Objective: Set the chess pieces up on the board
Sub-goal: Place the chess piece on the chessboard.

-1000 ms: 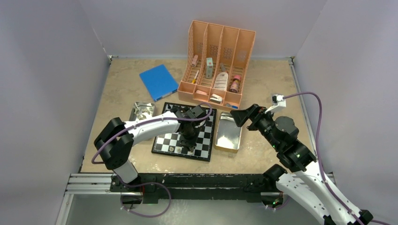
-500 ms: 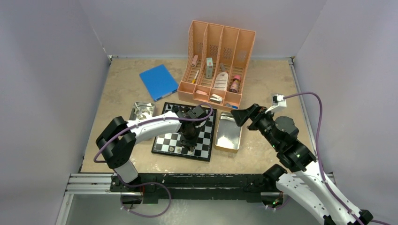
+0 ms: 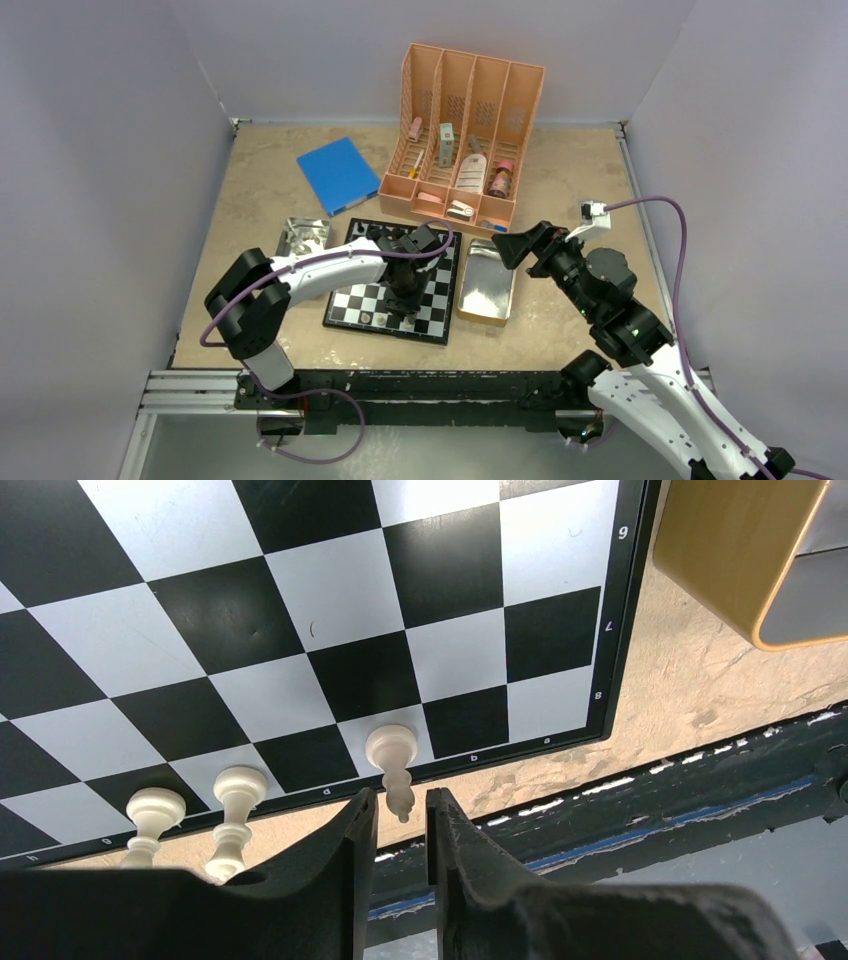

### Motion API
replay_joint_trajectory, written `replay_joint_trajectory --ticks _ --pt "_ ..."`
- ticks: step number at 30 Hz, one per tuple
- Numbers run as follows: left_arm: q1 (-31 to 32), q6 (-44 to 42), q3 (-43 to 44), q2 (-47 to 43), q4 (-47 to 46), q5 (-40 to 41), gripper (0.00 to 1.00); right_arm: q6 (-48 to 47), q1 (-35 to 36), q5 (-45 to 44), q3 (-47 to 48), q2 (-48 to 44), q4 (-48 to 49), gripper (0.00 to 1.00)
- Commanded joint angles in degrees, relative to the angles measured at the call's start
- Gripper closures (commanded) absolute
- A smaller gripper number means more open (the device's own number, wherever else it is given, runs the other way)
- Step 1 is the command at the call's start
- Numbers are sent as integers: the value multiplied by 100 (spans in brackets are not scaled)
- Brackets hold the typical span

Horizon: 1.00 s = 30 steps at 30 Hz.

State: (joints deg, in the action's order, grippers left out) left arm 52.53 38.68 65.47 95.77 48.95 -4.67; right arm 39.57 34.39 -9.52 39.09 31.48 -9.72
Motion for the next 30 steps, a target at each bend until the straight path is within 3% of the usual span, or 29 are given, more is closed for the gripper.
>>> replay_joint_trajectory --ticks 1,19,30 --pt "20 107 281 -114 38 1 76 -60 15 -92 100 22 331 3" --pt "20 -23 655 133 192 269 80 -76 15 -72 14 34 578 3" --pt "20 -67 783 597 115 348 87 -99 15 -32 57 94 589 3"
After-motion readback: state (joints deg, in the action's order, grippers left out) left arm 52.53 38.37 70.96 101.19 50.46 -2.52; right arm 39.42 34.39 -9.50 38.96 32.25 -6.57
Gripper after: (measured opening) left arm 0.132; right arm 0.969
